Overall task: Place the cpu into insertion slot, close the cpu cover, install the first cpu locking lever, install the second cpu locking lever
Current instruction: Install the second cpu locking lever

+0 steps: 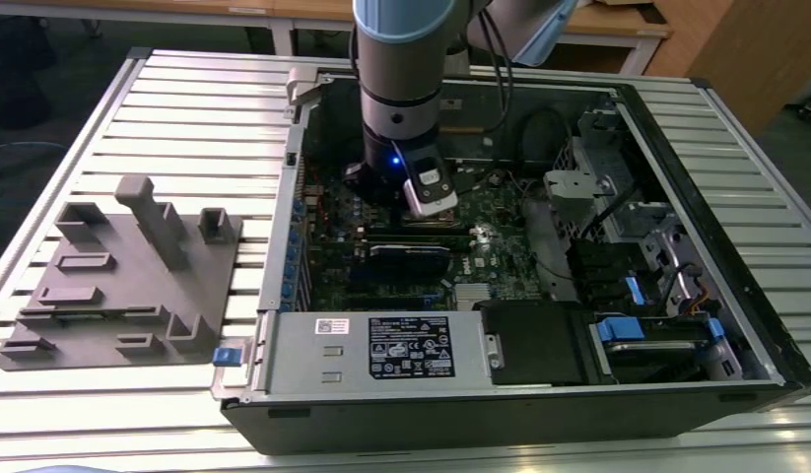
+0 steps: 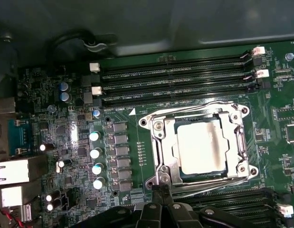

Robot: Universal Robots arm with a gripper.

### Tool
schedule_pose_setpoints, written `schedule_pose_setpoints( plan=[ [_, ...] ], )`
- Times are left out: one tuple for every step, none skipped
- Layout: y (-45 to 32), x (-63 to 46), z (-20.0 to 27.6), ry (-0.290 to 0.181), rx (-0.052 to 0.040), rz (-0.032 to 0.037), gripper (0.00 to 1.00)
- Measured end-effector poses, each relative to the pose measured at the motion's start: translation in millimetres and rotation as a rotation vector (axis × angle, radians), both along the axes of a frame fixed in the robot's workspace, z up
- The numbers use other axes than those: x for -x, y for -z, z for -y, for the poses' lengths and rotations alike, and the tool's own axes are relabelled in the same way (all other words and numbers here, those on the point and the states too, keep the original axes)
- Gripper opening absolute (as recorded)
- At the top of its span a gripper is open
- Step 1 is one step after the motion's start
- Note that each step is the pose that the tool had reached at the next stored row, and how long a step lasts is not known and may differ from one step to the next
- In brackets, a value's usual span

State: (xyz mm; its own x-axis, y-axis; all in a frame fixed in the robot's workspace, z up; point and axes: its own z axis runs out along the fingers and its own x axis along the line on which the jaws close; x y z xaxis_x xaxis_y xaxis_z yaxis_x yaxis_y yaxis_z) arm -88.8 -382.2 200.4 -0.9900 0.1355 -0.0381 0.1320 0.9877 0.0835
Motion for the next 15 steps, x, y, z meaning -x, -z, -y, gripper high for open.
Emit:
schedule_pose_setpoints(
  plan=[
    [0.4, 0.3, 0.2, 0.0, -0.0014, -0.0002, 0.11],
    [0.8, 0.7, 0.2, 0.0, -0.0032, -0.0003, 0.11],
    [1.0, 1.1, 0.3, 0.0, -0.0048, -0.0004, 0.11],
    [1.0, 1.1, 0.2, 0.0, -0.0054, -0.0003, 0.11],
    [1.1, 1.1, 0.2, 0.0, -0.0056, -0.0003, 0.11],
    [1.1, 1.1, 0.2, 0.0, -0.0057, -0.0002, 0.11],
    [1.1, 1.1, 0.2, 0.0, -0.0058, -0.0002, 0.11],
    [1.2, 1.1, 0.2, 0.0, -0.0061, -0.0002, 0.11],
    [1.2, 1.1, 0.2, 0.0, -0.0062, -0.0002, 0.11],
    [1.2, 1.1, 0.2, 0.0, -0.0064, -0.0001, 0.11],
    [1.2, 1.1, 0.2, 0.0, -0.0065, -0.0001, 0.11],
    [1.2, 1.1, 0.2, 0.0, -0.0066, -0.0001, 0.11],
    [1.2, 1.1, 0.2, 0.0, -0.0067, -0.0001, 0.11],
    [1.2, 1.1, 0.2, 0.0, -0.0067, -0.0001, 0.11],
    [1.2, 1.1, 0.2, 0.0, -0.0069, -0.0001, 0.11]
  ],
)
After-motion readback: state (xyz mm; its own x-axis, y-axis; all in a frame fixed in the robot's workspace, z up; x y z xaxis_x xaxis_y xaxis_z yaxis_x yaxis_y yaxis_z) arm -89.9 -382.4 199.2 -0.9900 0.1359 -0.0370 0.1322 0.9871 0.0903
